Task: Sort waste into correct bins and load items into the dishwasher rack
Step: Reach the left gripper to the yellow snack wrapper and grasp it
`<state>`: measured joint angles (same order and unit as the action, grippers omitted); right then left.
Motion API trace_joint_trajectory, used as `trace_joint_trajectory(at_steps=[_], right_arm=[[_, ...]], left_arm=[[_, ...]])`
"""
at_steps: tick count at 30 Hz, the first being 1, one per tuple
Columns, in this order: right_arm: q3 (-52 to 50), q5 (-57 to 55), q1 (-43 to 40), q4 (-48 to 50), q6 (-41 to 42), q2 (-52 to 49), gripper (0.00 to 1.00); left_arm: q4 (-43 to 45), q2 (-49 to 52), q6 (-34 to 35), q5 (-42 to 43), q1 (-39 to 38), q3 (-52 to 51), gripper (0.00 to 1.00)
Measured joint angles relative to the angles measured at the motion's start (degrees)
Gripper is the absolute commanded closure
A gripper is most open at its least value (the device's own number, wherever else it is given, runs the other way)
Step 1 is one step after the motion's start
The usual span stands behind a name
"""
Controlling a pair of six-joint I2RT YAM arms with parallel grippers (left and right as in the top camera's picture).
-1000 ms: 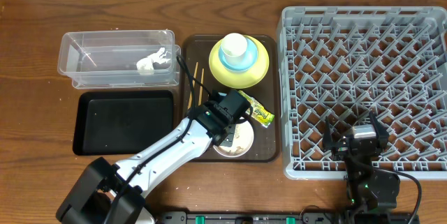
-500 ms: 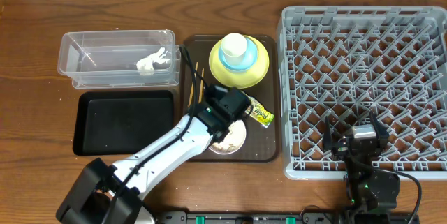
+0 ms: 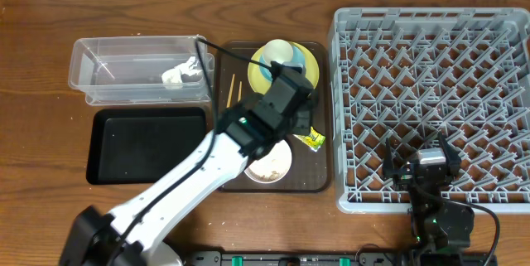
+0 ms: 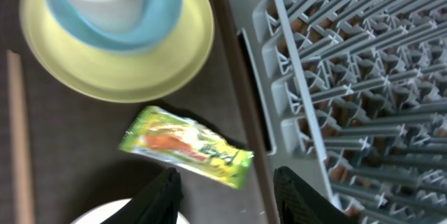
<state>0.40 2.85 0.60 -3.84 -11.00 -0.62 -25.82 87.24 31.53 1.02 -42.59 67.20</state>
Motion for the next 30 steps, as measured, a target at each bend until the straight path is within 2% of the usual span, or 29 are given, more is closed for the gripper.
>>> trace_joint_trajectory(at_steps=[8,14,20,30], right_arm=[[0.0,0.0,0.0,0.0,0.0,0.0,0.01],[0.0,0.0,0.0,0.0,0.0,0.0,0.01],[0.0,0.0,0.0,0.0,0.0,0.0,0.01],[0.0,0.0,0.0,0.0,0.02,0.0,0.01]], left_arm=[[0.81,10.47,13.68,1.75,-0.07,-0.11,0.54],[0.81,13.86,21.75,2.56,-0.2,-0.22,0.53],[1.14,14.01,26.93,3.1,-1.68,-0.22,0.54],[2.91,15.98,30.6,3.17,-5.77,-0.22,0.55]])
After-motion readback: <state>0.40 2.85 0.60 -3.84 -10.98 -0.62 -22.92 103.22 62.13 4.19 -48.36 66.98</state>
